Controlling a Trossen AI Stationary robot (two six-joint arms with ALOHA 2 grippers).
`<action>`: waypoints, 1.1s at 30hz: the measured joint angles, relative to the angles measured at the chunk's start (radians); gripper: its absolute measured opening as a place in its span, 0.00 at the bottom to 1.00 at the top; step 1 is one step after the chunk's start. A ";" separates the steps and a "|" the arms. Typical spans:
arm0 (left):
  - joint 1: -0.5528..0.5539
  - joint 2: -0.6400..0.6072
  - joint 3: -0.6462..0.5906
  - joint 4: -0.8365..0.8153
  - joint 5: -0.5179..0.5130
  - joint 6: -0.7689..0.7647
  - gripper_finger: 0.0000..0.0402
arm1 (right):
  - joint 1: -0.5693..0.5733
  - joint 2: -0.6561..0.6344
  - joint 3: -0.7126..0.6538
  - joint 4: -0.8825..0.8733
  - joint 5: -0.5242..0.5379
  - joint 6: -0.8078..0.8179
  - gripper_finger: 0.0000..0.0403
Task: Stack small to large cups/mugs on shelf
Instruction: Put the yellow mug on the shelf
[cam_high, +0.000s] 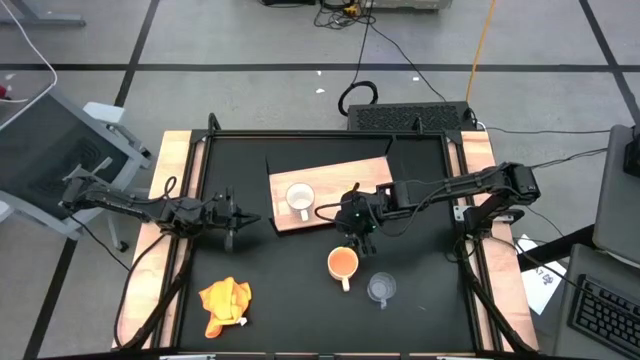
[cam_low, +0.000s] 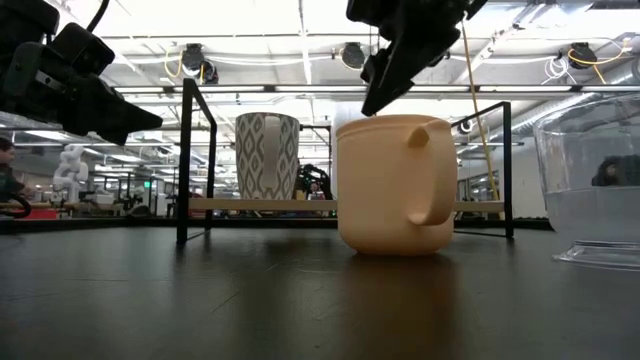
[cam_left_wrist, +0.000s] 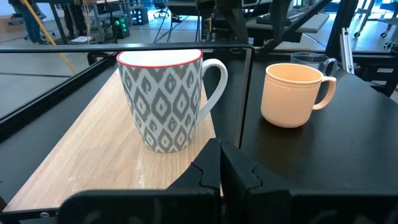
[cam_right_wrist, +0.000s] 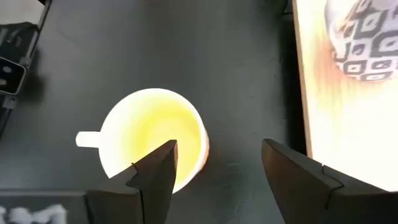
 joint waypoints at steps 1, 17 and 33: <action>0.000 0.000 0.000 0.000 0.000 0.000 0.00 | 0.000 0.005 0.000 -0.001 0.000 0.004 0.56; 0.000 0.000 0.000 0.000 0.000 -0.006 0.00 | 0.045 0.081 -0.001 0.039 -0.008 0.032 0.56; 0.000 0.000 0.000 0.000 0.005 -0.003 0.00 | 0.071 0.132 0.000 0.050 -0.009 0.059 0.56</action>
